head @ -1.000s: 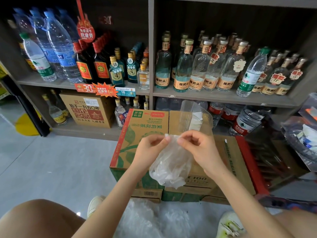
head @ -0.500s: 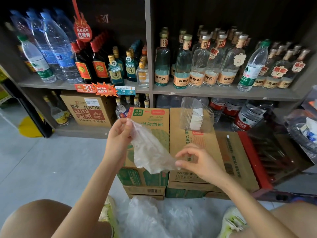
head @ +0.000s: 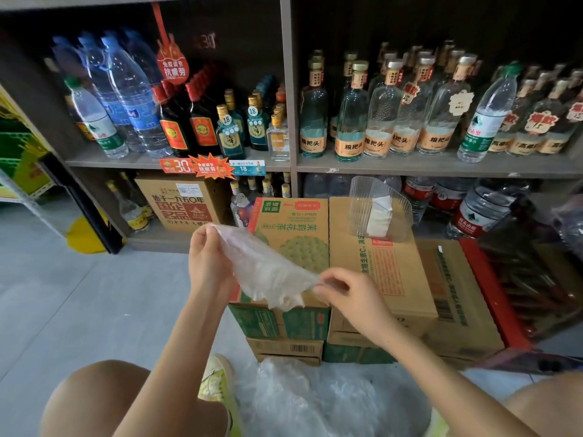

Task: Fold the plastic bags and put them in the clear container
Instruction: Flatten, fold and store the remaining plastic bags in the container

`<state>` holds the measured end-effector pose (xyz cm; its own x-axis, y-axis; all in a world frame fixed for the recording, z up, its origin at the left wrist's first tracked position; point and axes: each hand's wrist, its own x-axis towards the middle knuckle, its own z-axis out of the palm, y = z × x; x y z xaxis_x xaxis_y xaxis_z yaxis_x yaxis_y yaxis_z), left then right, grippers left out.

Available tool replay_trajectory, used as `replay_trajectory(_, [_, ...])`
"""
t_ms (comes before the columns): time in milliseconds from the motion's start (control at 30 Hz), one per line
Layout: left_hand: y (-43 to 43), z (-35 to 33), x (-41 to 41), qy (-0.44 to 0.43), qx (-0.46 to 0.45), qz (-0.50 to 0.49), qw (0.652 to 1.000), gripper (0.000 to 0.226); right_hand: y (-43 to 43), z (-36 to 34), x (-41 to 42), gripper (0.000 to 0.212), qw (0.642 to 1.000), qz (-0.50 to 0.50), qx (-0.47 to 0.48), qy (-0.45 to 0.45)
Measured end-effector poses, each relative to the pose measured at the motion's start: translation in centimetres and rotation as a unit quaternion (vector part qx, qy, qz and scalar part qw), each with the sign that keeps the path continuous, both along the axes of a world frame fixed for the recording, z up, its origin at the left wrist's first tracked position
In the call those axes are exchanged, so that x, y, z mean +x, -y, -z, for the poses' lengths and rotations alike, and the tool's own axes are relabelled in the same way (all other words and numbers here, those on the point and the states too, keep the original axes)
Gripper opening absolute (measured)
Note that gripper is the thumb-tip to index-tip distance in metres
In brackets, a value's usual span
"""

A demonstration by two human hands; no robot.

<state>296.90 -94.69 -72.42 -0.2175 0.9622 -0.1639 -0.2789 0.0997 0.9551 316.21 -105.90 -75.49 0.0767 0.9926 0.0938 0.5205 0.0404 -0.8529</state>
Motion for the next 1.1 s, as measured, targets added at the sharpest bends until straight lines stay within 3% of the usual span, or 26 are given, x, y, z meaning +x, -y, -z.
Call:
replay_trajectory(133, [-0.3, 1.0, -1.3, -0.094, 0.034, -0.021, 0.995, 0.014, 1.3, -1.5, 3.1, 0.023, 0.999, 0.014, 0.012, 0.038])
replay_trajectory(300, [0.0, 1.8, -1.4, -0.15, 0.081, 0.014, 0.985, 0.018, 1.7, -3.0, 5.2, 0.032, 0.996, 0.069, 0.05, -0.017])
replay_trajectory(500, [0.2, 1.7, -0.6, -0.208, 0.117, -0.005, 0.971, 0.015, 0.9, -3.8, 6.1, 0.009, 0.987, 0.088, -0.01, -0.135])
replay_trajectory(633, [0.1, 2.0, -0.3, -0.303, 0.17, -0.019, 0.937, 0.014, -0.8, -3.5, 7.0, 0.017, 0.981, 0.163, 0.018, -0.106])
replay_trajectory(733, [-0.3, 2.4, 0.9, -0.347, 0.165, -0.001, 0.923, 0.013, -2.4, -3.4, 7.4, 0.016, 0.964, 0.257, 0.064, 0.008])
replay_trajectory(833, [-1.9, 3.3, 2.5, -0.293, 0.058, -0.016, 0.954, 0.013, -2.7, -3.7, 6.1, 0.031, 0.95, 0.266, 0.125, 0.109])
replay_trajectory(933, [-4.1, 4.6, 4.0, -0.216, -0.103, -0.013, 0.971, 0.018, -2.1, -3.9, 4.1, 0.045, 0.961, 0.166, 0.166, 0.148])
replay_trajectory(1033, [-5.6, 6.1, 4.8, -0.08, -0.208, 0.01, 0.975, 0.027, -2.3, -2.7, 3.4, 0.06, 0.986, 0.077, 0.062, 0.133])
replay_trajectory(1100, [-6.0, 6.7, 4.8, -0.042, -0.229, 0.036, 0.972, 0.026, -3.0, -0.7, 3.5, 0.07, 0.986, 0.074, -0.016, 0.146])
